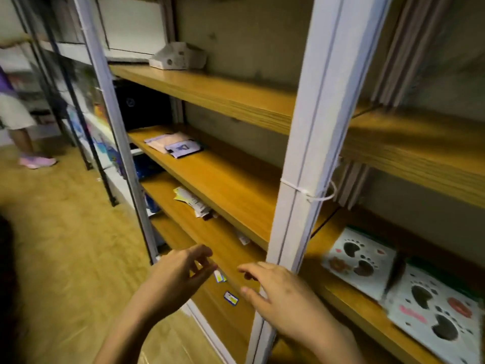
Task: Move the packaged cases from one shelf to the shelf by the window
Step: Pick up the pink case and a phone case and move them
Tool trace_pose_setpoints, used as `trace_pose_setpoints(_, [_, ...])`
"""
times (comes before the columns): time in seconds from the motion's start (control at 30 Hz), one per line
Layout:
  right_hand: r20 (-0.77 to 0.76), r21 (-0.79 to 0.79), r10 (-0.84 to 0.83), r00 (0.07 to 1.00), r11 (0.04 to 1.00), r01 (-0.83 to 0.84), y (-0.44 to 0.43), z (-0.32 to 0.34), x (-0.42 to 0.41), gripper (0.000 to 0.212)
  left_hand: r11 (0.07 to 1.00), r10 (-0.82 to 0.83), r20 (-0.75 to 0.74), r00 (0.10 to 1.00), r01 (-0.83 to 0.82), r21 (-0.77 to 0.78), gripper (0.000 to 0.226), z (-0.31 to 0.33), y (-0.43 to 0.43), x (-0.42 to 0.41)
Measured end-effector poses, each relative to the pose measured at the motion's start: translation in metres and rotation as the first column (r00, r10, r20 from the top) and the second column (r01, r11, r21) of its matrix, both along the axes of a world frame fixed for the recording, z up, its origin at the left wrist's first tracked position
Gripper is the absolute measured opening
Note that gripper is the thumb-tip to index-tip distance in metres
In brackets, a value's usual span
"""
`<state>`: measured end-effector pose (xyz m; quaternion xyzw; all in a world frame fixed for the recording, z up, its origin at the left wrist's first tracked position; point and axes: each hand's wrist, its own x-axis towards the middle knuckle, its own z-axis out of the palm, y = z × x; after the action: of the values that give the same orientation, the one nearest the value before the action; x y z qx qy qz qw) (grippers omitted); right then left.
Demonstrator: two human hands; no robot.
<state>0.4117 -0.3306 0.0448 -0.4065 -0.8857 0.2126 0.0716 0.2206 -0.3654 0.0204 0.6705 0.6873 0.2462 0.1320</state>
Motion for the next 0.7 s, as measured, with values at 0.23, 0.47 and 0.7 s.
trace_pose_setpoints(0.23, [0.0, 0.001, 0.028, 1.0, 1.0, -0.028, 0.03, -0.002, -0.113, 0.043, 0.991, 0.133, -0.085, 0.987, -0.134, 0.0, 0.024, 0.002, -0.001, -0.117])
trace_pose_setpoints(0.47, [-0.031, 0.077, -0.054, 0.998, 0.995, 0.056, 0.057, 0.003, -0.225, 0.042, 0.982, 0.188, -0.166, 0.968, -0.184, 0.04, 0.027, 0.011, 0.013, -0.227])
trace_pose_setpoints(0.7, [-0.017, 0.074, -0.085, 0.996, 0.994, 0.086, 0.092, 0.019, -0.287, 0.043, 0.981, 0.186, -0.196, 0.963, -0.169, 0.1, 0.024, 0.024, 0.05, -0.292])
